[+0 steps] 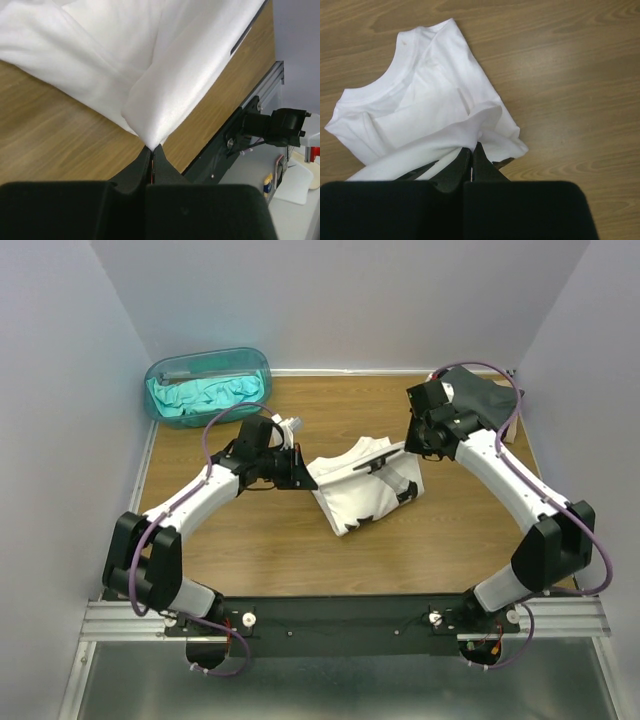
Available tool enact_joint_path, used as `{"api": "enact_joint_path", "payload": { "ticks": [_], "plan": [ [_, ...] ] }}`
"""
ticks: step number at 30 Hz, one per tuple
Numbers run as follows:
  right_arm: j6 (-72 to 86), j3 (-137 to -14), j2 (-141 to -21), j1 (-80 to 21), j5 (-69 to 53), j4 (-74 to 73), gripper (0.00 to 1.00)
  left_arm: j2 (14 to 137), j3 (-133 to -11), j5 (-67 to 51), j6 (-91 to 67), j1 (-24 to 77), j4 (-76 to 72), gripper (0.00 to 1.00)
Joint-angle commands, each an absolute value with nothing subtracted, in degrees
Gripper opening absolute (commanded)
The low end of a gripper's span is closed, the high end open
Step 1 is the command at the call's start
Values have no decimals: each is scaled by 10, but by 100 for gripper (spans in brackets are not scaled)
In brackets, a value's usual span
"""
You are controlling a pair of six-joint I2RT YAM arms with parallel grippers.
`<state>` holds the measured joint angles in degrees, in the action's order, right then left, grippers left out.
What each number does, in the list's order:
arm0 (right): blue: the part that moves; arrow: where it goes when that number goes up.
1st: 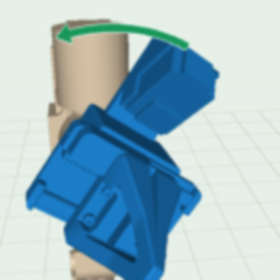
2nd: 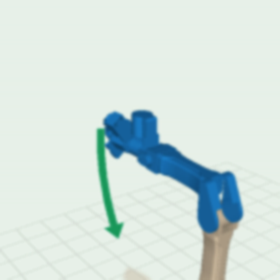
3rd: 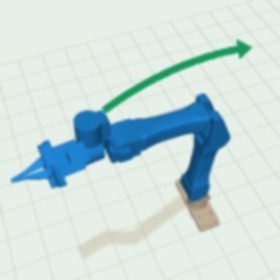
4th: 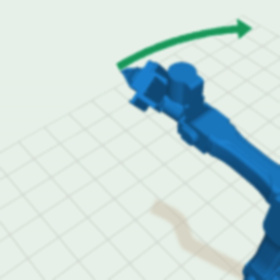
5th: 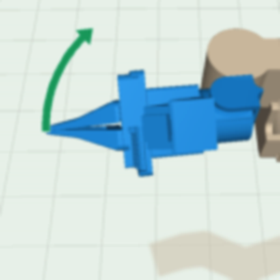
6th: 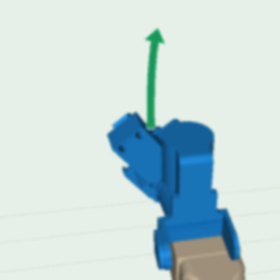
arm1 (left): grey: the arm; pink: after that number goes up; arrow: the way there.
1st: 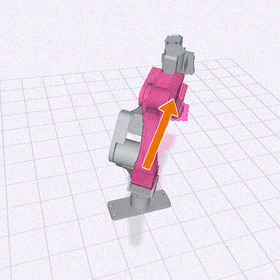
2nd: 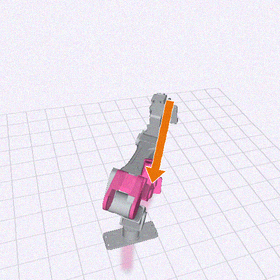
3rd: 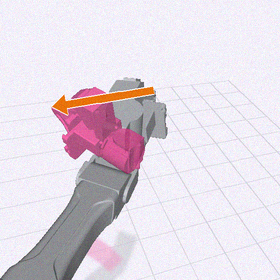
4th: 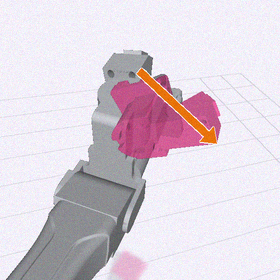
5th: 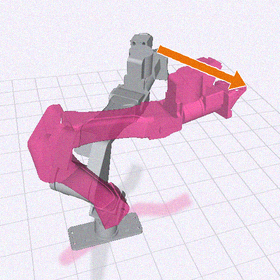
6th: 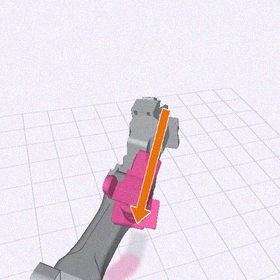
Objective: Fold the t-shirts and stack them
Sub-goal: Fold the tshirt
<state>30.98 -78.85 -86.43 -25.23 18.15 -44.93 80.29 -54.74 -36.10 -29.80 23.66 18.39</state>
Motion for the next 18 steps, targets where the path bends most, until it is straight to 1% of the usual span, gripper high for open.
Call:
{"api": "enact_joint_path", "payload": {
  "ticks": [1,7,18],
  "plan": [
    [255,-824,-904,-227,187,-403,0,847,-571,-377,-254,217,183,0],
    [224,-877,-972,-211,160,-384,0,912,-604,-383,-229,195,185,0],
    [189,-953,-1091,-204,133,-374,0,978,-633,-382,-217,158,173,0]
  ]
}}
